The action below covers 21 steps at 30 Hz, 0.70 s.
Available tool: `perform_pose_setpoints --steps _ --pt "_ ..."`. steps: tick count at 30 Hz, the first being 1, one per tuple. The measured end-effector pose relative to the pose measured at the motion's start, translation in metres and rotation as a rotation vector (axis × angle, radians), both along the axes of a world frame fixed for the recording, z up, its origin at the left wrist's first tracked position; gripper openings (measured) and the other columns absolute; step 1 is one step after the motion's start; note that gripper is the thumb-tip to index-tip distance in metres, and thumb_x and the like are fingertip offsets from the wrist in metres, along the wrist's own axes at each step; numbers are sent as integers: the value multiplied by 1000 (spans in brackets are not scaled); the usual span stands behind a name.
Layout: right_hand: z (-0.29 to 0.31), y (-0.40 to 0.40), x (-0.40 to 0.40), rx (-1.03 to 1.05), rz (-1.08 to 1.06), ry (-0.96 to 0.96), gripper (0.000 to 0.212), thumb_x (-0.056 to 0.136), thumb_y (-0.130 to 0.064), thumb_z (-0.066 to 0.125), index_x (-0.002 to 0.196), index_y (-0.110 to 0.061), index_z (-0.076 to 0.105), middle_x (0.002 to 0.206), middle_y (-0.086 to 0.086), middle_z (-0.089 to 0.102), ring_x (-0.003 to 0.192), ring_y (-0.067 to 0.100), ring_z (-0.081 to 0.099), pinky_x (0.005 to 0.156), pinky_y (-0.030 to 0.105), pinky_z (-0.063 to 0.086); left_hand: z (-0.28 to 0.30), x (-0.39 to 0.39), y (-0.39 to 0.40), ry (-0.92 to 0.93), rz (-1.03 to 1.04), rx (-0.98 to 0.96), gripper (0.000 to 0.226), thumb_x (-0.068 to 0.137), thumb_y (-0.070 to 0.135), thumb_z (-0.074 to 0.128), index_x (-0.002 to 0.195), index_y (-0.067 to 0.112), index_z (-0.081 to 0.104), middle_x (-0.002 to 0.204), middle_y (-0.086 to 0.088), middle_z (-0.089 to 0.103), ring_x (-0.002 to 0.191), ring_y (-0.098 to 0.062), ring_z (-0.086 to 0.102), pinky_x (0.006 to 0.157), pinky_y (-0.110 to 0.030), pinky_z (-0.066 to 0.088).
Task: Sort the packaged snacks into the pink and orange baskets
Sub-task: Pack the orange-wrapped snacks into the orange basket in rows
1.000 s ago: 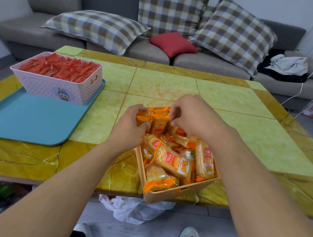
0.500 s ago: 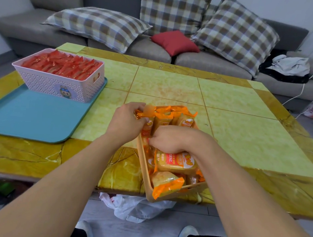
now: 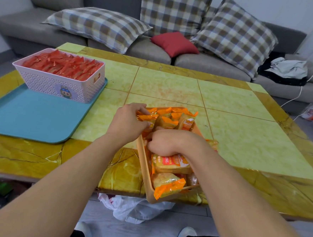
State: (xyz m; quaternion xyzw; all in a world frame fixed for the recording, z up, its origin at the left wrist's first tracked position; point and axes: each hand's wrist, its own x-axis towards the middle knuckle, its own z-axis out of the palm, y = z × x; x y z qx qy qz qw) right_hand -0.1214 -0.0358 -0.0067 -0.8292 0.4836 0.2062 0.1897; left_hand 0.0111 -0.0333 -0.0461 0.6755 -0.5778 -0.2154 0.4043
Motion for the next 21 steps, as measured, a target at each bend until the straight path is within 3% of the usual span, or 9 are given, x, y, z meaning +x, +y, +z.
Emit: perform_pose_setpoints --steps 3,8,12,15,21 --pt "5 -1 0 -71 59 59 45 107 -21 34 148 -7 46 150 15 44 132 31 45 101 35 38 0 0 -1 1 6 5 29 74 11 81 99 23 74 133 10 65 116 -13 59 83 -19 40" --pt "10 -1 -2 -115 63 55 44 103 -14 41 146 -6 45 132 12 60 110 28 60 79 32 47 -1 3 0 11 -27 4 26 77 14 80 100 26 73 134 11 63 105 -5 52 80 -18 37" --pt "9 -5 -4 -176 53 34 37 97 -15 55 134 -14 58 117 7 66 99 26 64 75 35 53 -1 3 0 -30 -53 0 23 80 19 80 102 24 77 138 8 61 119 -11 56 87 -19 38" --pt "9 -9 -10 -240 3 -63 41 91 -9 60 128 -27 65 117 2 68 100 26 66 80 39 58 -1 2 0 -51 -64 2 21 84 22 76 105 23 79 140 8 59 126 -14 54 95 -22 38" --pt "14 -21 -25 -328 -8 -263 39 84 -17 77 113 -40 64 101 -13 55 102 15 54 75 33 46 -2 5 -2 -15 -79 -18 18 96 21 63 100 18 80 138 6 61 121 -17 58 102 -33 45"
